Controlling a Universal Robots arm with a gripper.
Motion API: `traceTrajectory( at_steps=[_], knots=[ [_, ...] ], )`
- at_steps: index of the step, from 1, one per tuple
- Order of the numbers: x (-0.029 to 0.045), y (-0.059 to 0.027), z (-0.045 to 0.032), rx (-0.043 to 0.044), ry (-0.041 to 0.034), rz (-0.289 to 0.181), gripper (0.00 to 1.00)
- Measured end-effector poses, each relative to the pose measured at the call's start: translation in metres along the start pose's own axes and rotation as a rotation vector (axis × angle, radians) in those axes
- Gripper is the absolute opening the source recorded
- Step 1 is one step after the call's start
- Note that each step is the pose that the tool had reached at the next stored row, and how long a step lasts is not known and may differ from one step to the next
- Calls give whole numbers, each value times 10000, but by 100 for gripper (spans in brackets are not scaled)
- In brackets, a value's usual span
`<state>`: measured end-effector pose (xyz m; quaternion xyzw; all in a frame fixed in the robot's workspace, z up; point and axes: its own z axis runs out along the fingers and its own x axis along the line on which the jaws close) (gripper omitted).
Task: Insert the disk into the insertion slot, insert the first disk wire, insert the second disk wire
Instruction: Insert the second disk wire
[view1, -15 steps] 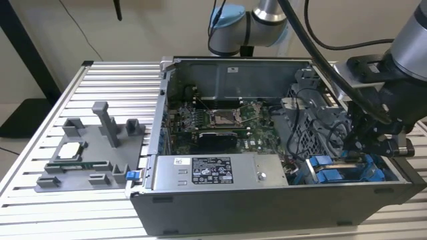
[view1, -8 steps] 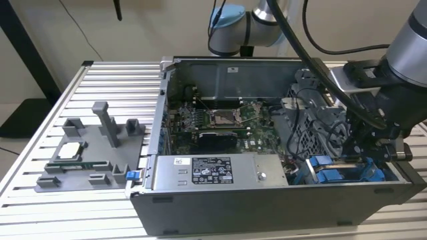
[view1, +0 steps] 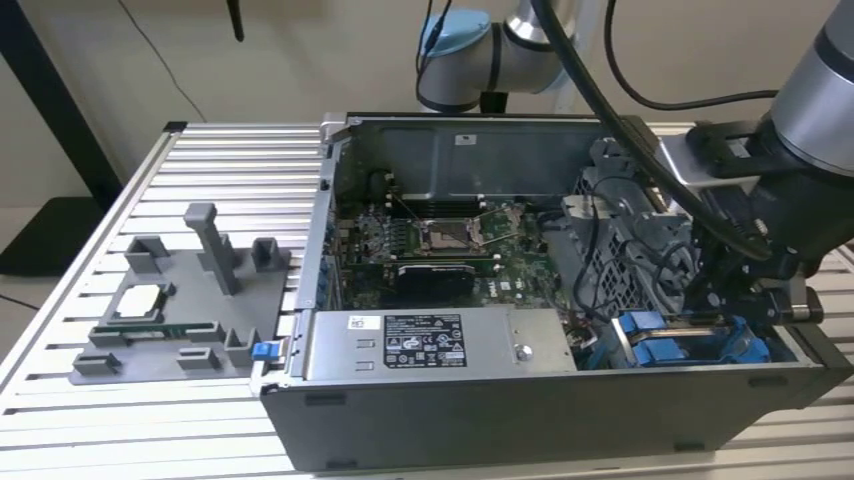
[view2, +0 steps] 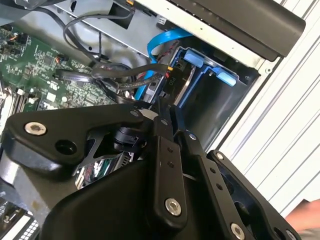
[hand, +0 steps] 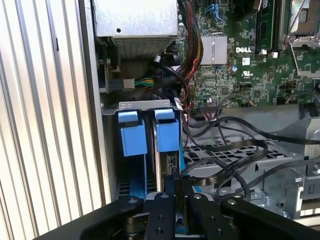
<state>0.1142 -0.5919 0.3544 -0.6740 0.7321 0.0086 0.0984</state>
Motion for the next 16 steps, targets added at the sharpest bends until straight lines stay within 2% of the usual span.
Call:
traceTrajectory(
  at_steps=[7,16],
  knots=[
    [7,-5,62,0,0,1,0],
    [-7,-11,106,14,-3,-2,0]
  ],
)
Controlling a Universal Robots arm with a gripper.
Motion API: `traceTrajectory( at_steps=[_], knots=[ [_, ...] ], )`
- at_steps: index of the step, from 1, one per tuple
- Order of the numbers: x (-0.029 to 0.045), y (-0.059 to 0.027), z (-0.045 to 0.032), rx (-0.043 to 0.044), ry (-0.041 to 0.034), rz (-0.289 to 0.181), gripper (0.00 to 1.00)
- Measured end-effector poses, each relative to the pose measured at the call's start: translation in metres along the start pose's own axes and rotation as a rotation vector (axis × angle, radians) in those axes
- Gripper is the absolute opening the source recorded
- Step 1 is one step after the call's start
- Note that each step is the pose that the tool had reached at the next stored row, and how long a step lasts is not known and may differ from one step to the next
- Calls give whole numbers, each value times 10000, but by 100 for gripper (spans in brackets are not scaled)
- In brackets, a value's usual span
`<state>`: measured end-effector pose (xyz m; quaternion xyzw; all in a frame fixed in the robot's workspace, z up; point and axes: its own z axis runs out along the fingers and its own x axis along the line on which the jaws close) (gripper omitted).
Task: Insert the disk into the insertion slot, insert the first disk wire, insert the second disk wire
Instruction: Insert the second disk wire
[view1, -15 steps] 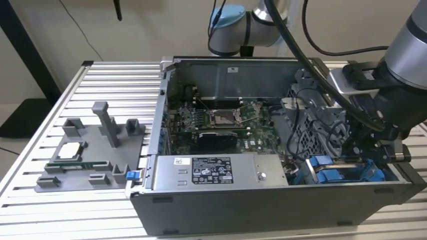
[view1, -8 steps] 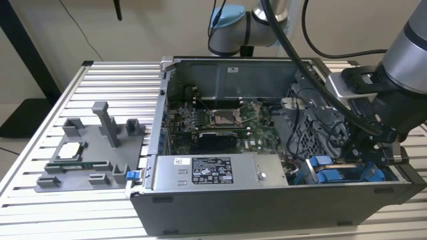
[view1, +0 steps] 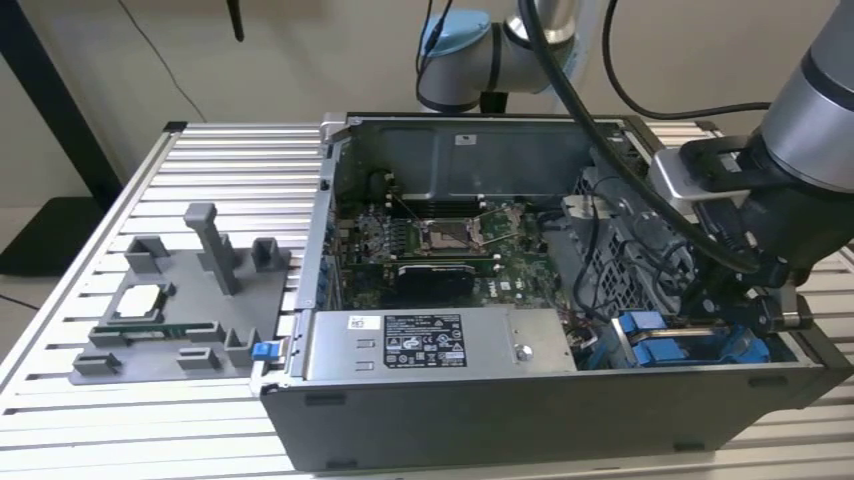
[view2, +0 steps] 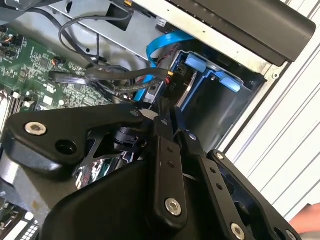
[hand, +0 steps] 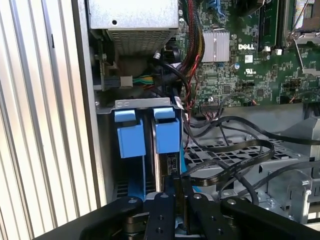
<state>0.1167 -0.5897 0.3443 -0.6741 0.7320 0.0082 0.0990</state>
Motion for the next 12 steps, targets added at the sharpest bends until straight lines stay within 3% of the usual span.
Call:
traceTrajectory(
  at_steps=[12],
  knots=[
    [-1,-2,24,76,-7,-27,0]
  ],
)
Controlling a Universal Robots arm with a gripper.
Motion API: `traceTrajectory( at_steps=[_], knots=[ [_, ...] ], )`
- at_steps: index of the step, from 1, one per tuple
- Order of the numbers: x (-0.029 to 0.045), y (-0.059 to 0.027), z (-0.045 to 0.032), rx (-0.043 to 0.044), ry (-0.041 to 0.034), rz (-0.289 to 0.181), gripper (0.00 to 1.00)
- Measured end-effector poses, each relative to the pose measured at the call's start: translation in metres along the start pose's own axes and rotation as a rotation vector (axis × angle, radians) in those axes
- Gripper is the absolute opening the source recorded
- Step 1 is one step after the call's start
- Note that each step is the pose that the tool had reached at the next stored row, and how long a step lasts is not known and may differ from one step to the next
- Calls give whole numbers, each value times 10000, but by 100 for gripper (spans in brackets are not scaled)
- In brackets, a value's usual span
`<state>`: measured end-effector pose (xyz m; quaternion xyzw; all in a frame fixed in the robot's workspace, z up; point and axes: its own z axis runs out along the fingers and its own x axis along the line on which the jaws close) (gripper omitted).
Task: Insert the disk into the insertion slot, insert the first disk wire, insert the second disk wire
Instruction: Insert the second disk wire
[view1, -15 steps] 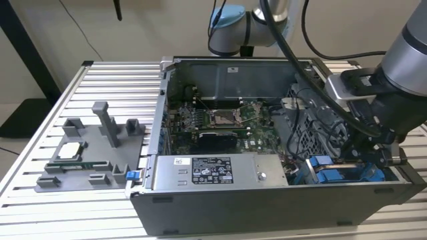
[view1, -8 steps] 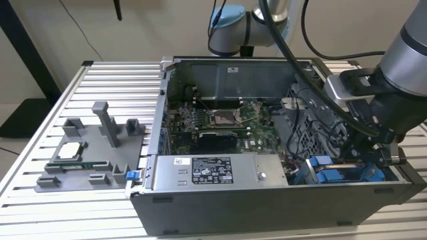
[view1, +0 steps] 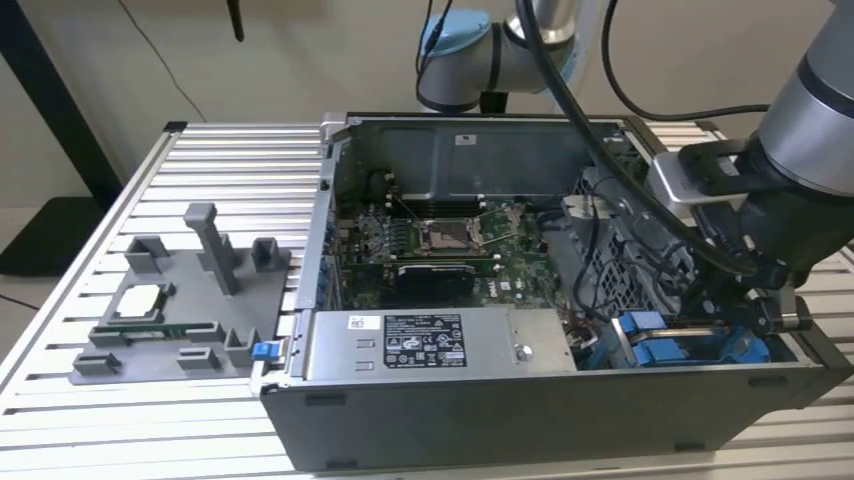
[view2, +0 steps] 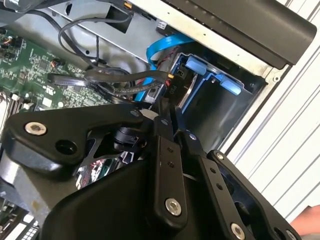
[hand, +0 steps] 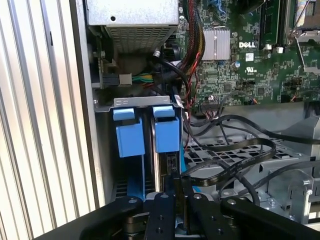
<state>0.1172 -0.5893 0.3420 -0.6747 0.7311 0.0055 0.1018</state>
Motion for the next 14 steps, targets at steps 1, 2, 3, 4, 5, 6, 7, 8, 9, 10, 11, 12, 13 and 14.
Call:
traceTrajectory(
  at_steps=[1,2,3,4,5,6,7,8,9,10,11,12,13,14],
  knots=[
    [0,0,2,15,-2,-6,0],
    [1,1,6,26,-5,-12,0],
    [2,2,11,39,-7,-17,0],
    [3,2,15,51,-7,-22,0],
    [3,3,20,65,-9,-27,0],
    [4,3,25,77,-10,-30,0],
    [4,4,29,93,-11,-33,0],
    [4,4,31,105,-14,-35,0],
    [4,4,32,116,-20,-36,0],
    [3,4,32,126,-29,-37,0],
    [2,5,34,135,-43,-36,0],
    [1,5,34,144,-54,-36,0],
    [0,6,36,150,-70,-34,0],
    [-1,6,37,154,-82,-33,0]
  ],
)
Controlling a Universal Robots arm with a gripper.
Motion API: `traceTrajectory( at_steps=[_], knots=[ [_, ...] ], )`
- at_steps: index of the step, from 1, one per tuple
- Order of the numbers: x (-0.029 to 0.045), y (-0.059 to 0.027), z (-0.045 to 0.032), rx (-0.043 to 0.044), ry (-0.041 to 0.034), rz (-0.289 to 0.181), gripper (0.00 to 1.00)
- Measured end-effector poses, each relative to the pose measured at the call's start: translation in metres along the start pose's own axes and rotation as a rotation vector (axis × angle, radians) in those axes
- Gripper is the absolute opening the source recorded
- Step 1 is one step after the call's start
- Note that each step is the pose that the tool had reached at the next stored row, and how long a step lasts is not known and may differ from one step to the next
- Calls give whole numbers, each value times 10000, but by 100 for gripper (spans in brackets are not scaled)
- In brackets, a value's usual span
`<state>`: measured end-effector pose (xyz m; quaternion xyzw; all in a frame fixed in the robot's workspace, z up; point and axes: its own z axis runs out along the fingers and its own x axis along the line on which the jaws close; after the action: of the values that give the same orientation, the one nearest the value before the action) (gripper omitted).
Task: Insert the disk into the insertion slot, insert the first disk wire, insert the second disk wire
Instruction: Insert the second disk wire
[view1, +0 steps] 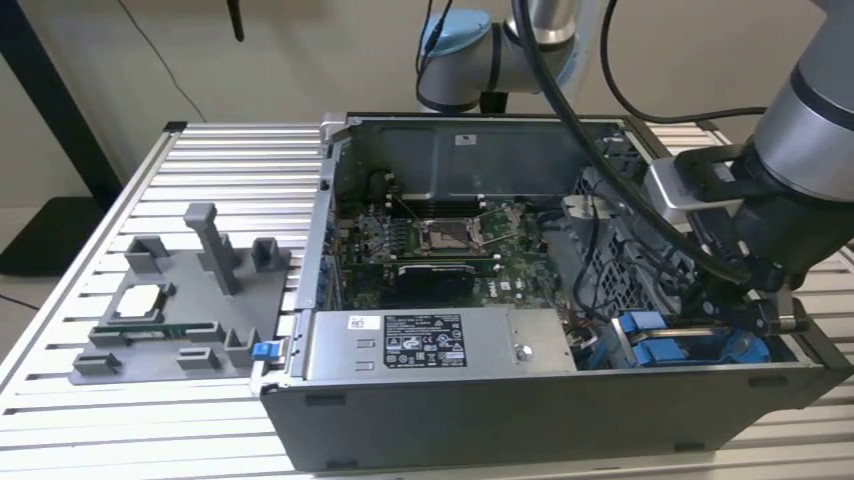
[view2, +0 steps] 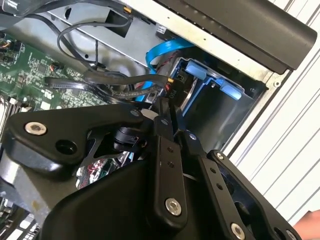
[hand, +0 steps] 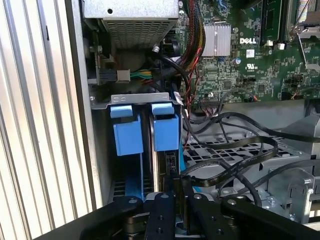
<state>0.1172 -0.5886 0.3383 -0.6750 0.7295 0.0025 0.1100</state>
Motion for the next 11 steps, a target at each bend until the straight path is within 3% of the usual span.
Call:
traceTrajectory(
  at_steps=[10,11],
  knots=[
    [10,9,58,15,-7,0,0],
    [10,10,60,14,-21,1,100]
  ],
)
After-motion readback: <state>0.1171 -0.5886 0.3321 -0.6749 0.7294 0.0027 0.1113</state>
